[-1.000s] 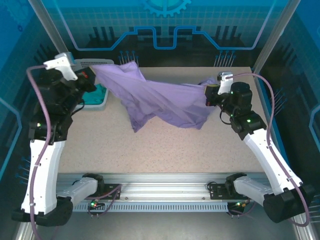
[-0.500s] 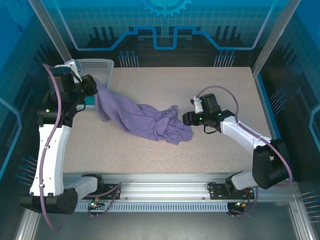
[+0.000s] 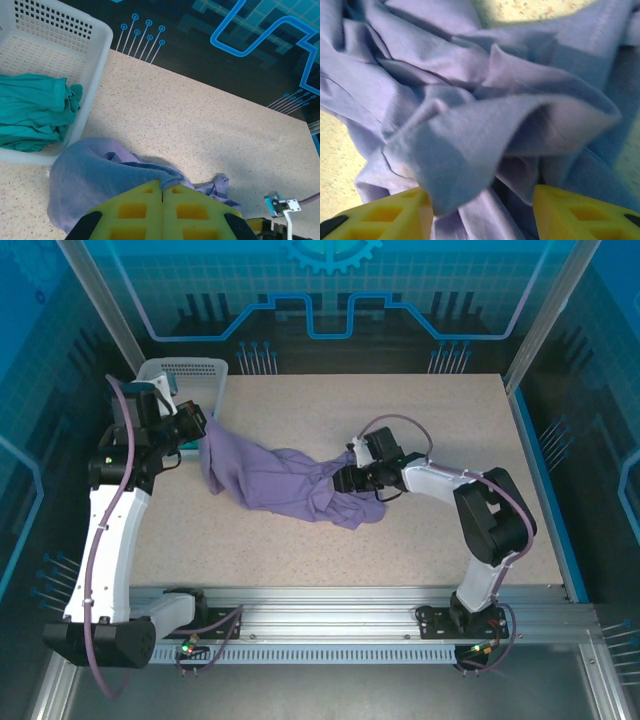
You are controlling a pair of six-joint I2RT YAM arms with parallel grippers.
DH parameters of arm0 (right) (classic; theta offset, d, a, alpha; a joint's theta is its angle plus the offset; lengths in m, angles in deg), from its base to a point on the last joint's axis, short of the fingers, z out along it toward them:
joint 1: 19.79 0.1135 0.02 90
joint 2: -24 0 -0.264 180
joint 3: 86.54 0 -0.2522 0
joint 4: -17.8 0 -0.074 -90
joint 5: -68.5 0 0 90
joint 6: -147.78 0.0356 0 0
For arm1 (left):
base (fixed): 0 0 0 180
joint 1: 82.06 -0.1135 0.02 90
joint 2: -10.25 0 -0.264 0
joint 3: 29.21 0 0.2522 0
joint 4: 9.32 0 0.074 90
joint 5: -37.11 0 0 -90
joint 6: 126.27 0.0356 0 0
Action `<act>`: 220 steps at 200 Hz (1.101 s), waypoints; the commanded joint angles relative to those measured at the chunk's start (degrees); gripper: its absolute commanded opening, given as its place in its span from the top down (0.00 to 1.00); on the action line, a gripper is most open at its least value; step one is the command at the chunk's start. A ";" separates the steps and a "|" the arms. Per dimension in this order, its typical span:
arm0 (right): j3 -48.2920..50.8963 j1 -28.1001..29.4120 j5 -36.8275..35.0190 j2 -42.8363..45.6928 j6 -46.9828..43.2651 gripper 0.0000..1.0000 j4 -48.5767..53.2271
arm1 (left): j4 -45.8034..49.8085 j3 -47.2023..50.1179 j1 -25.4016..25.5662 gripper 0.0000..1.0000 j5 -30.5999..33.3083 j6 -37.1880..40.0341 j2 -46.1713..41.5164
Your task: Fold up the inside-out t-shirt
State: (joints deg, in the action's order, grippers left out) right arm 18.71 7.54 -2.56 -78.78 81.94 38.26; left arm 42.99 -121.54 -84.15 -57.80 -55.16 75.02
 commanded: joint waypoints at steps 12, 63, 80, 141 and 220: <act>0.37 0.78 5.80 -1.30 3.91 0.52 -5.38 | -2.17 0.83 -0.55 1.00 -2.45 0.87 -0.93; 5.25 1.58 6.68 -0.33 6.22 0.64 -11.85 | -2.76 1.22 -1.16 1.00 -3.70 0.67 -0.64; 5.18 1.71 6.52 -1.01 6.63 0.67 -13.42 | -2.78 1.35 -1.25 1.00 -3.89 0.63 -0.75; 5.26 1.44 5.86 1.09 5.72 0.89 -14.72 | -2.97 1.57 -1.43 1.00 -4.06 0.61 -0.80; 9.51 -12.34 10.36 23.62 -12.91 1.00 -0.88 | -3.44 1.81 -2.80 1.00 -3.09 -0.18 -4.05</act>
State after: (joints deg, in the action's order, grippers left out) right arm 27.15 -2.25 4.54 -59.83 77.50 31.39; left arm 41.44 -120.12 -85.44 -60.48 -55.25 73.63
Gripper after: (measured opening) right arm 0.051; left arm 0.053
